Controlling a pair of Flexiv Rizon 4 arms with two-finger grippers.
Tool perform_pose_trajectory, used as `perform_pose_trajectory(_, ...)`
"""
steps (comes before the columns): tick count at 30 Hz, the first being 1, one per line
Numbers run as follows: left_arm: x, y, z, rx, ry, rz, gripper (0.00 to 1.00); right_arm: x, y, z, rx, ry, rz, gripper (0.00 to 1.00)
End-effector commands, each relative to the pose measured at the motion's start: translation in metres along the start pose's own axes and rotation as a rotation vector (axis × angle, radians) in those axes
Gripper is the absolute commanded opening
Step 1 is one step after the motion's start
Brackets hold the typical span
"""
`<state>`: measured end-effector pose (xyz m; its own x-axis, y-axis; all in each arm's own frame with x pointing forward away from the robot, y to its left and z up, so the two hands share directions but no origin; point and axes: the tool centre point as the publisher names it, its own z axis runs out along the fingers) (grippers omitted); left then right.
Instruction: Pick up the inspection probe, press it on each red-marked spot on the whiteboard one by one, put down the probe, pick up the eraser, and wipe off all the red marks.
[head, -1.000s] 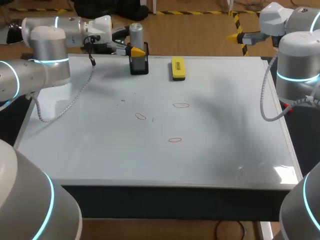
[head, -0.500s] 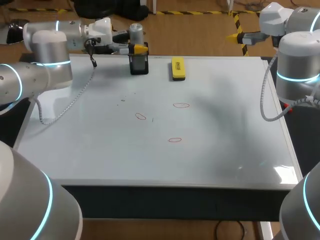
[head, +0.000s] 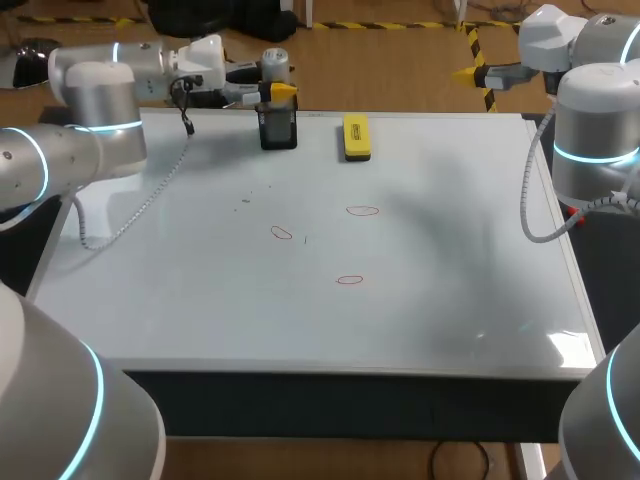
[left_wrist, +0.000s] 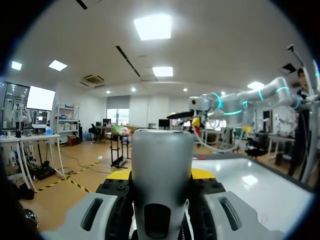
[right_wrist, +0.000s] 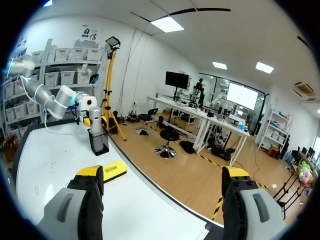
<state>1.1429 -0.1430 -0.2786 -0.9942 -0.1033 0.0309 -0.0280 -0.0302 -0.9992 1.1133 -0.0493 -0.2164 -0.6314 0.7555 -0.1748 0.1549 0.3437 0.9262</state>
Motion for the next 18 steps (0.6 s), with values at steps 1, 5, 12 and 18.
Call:
perform_pose_trajectory(1,-0.002,-0.007,0.0,0.004,-0.004,0.009,0.0,-0.001,0.0,0.0,0.001,0.001,0.0,1.0)
perform_pose_trajectory(5,-0.003,-0.019,0.0,0.012,-0.006,0.025,0.0,-0.001,0.0,0.0,0.001,0.001,0.0,1.0)
perform_pose_trajectory(12,-0.003,-0.041,0.001,0.019,0.006,0.042,0.0,-0.001,0.0,0.0,0.001,0.001,0.0,1.0)
perform_pose_trajectory(18,0.0,-0.055,0.001,0.012,0.023,0.042,0.0,-0.001,0.0,0.0,0.001,0.001,0.0,1.0)
